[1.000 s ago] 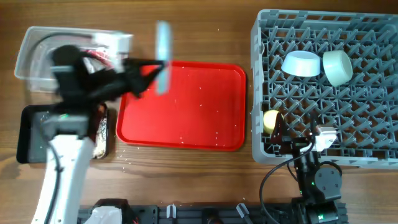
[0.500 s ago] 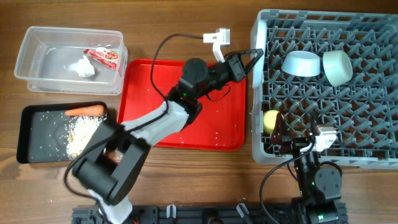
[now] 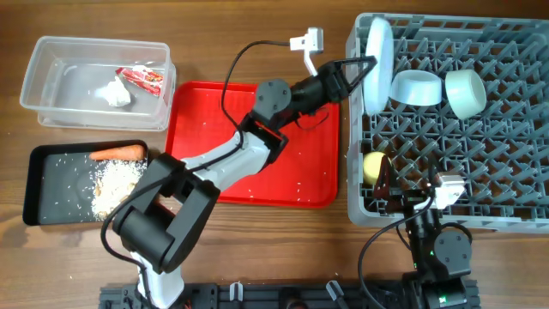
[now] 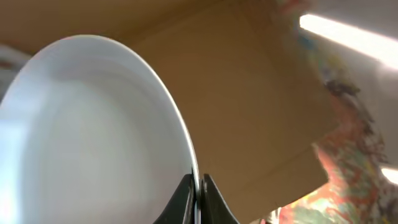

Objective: Sort waste into correct bins and load items into the dishwasher rack

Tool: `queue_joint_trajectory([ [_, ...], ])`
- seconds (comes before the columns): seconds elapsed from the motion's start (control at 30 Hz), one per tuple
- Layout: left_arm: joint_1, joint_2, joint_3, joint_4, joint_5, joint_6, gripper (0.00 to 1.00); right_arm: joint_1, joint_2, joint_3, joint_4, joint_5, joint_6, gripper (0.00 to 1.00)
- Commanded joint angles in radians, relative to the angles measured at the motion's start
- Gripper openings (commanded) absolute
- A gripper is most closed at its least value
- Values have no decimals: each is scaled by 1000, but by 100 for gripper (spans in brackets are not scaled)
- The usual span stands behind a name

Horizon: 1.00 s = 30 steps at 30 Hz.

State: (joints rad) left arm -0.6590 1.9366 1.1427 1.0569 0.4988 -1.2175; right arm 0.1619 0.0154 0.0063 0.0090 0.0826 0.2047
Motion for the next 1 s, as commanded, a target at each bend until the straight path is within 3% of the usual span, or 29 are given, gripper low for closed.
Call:
queue_joint_trajectory([
  [0.0,-17,-16,16,-169,-32,10,4,-3,-6,-1,6,-13,7,100],
  [0.07,-17,-16,16,-243,-60,42,6,-3,-6,-1,6,-13,7,100],
  [0.13,-17,-16,16,-293,-77,158,26,-3,-6,-1,6,-13,7,100],
  [0.17,-16,-16,16,-308,-85,204,45,-3,-6,-1,6,-13,7,100],
  [0.2,-12,-16,16,-318,-89,248,70,-3,-6,-1,6,-13,7,100],
  [0.27,5,-28,16,-353,-89,277,94,-3,-6,-1,6,-13,7,100],
  [0.3,25,-51,16,-417,-89,299,99,-3,-6,-1,6,-13,7,100],
  [0.43,132,-249,16,-899,-92,427,99,-3,-6,-1,6,-13,7,100],
  [0.57,195,-496,17,-1405,-261,641,99,-3,-6,-1,6,-13,7,100],
  [0.7,169,-726,17,-1665,-518,665,100,-3,-6,-1,6,-13,7,100],
  [0.8,157,-863,17,-1800,-573,667,100,-3,-6,-1,6,-13,7,100],
  [0.97,162,-998,16,-1933,-729,822,100,-3,-6,-1,6,-13,7,100],
])
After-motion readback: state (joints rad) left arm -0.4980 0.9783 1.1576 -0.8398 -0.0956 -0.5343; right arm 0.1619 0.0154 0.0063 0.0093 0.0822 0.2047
